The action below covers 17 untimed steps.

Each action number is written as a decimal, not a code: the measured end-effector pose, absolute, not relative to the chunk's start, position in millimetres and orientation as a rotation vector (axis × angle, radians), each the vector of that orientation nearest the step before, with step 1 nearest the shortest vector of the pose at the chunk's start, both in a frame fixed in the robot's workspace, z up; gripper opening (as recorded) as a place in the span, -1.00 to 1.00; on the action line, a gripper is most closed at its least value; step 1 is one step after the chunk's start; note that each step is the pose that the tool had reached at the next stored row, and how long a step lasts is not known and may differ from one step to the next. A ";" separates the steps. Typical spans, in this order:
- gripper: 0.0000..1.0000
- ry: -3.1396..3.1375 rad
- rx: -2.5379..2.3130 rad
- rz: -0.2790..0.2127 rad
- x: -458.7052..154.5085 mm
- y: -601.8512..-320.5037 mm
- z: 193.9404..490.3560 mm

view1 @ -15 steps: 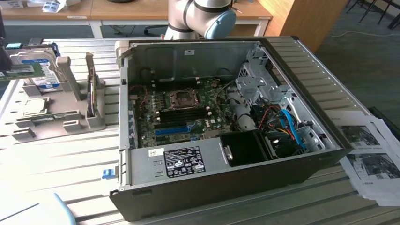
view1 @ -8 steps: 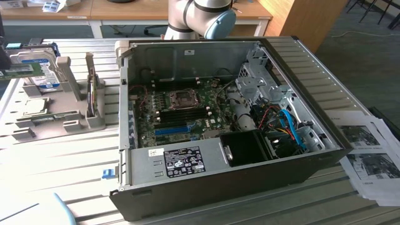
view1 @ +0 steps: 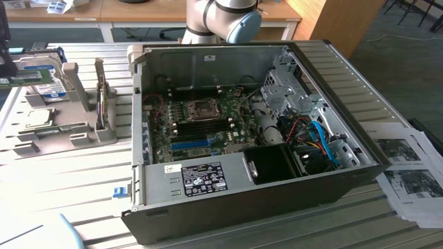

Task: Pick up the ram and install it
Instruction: 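Pick up the ram and move it above insertion slot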

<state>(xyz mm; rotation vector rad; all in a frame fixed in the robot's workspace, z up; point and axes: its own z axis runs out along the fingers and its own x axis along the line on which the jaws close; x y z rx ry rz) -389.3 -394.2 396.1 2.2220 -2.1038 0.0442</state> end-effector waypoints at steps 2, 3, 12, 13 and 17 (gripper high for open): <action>-0.78 -2.104 2.222 0.044 -384.4 -394.2 396.1; -0.78 -2.104 2.222 0.044 -382.0 -394.2 396.1; -0.78 -2.103 2.222 0.043 -356.8 -394.2 396.1; -0.78 -2.103 2.221 0.043 -353.6 -394.2 396.1; -0.78 -2.103 2.221 0.042 -342.0 -394.2 396.1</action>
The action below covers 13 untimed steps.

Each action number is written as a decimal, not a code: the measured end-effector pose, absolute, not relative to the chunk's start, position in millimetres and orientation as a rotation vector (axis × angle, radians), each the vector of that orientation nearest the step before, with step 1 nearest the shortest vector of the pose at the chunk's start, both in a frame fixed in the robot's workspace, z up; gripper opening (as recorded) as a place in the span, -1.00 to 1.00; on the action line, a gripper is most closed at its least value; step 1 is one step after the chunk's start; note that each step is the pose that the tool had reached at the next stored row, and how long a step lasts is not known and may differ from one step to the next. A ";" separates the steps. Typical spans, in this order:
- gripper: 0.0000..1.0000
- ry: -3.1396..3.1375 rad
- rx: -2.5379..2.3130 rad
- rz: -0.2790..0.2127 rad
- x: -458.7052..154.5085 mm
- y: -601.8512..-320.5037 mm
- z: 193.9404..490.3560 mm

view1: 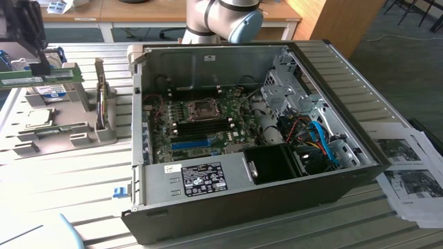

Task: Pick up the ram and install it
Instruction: 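Pick up the ram and move it above insertion slot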

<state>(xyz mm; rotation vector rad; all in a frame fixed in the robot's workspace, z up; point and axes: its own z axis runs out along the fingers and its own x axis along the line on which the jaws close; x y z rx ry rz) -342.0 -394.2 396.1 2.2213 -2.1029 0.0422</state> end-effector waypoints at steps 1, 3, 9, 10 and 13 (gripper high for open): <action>-0.78 -2.103 2.221 0.042 -339.2 -394.2 396.1; -0.78 -2.103 2.221 0.042 -333.2 -394.2 396.1; -0.78 -2.102 2.221 0.042 -316.6 -394.2 396.1; -0.78 -2.102 2.221 0.041 -313.7 -394.2 396.2; -0.78 -2.103 2.221 0.041 -304.4 -394.1 396.1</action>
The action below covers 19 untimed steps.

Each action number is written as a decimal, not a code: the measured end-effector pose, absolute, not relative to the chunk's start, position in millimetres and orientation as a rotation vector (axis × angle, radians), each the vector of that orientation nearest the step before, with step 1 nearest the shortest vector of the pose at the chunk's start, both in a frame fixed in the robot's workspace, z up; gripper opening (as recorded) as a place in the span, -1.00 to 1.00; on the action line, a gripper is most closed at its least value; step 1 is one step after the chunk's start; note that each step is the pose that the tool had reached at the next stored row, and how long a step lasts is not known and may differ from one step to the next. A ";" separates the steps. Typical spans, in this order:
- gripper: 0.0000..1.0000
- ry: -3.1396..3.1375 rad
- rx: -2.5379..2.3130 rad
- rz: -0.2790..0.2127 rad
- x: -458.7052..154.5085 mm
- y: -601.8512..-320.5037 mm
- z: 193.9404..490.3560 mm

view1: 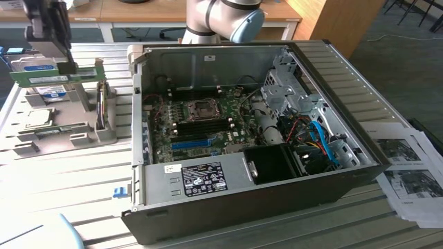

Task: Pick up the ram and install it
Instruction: 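Pick up the ram and move it above insertion slot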

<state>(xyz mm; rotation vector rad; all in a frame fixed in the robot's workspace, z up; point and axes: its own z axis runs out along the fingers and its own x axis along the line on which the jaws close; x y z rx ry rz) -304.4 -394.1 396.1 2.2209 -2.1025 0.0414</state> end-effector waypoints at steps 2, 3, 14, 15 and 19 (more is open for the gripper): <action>-0.78 -2.102 2.221 0.041 -297.7 -394.2 396.1; -0.78 -2.102 2.221 0.041 -294.4 -394.2 396.2; -0.78 -2.102 2.220 0.040 -256.2 -394.2 396.1; -0.78 -2.102 2.220 0.040 -252.9 -394.2 396.1; -0.78 -2.102 2.220 0.040 -239.9 -394.1 396.1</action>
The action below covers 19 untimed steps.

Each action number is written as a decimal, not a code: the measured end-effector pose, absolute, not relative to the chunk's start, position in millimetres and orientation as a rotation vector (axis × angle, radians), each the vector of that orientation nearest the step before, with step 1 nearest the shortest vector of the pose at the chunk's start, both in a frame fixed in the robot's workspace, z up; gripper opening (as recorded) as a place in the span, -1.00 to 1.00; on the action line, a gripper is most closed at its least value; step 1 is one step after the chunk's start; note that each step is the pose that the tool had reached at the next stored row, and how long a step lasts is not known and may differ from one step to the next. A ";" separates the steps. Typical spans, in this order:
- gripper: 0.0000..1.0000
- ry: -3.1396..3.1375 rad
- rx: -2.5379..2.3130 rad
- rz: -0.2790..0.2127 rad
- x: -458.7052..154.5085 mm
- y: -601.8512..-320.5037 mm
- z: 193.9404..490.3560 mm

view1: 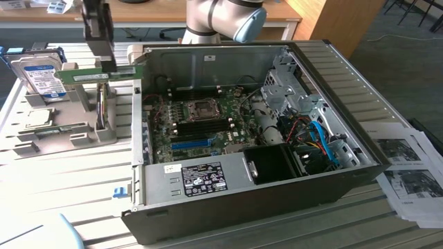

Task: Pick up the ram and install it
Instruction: 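Pick up the ram and move it above insertion slot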

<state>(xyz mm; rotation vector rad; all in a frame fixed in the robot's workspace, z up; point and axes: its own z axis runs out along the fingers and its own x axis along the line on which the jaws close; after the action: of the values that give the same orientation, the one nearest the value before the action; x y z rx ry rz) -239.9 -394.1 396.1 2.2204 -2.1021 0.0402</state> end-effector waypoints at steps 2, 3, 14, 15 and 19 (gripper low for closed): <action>-0.78 -2.102 2.220 0.040 -233.2 -394.2 396.1; -0.78 -2.102 2.221 0.040 -229.7 -394.2 396.1; -0.78 -2.101 2.220 0.040 -189.4 -394.2 396.2; -0.78 -2.102 2.220 0.040 -185.9 -394.2 396.2; -0.78 -2.102 2.220 0.040 -171.0 -394.2 396.1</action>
<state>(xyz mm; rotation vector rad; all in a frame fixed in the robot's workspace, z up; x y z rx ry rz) -171.0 -394.2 396.1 2.2203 -2.1017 0.0398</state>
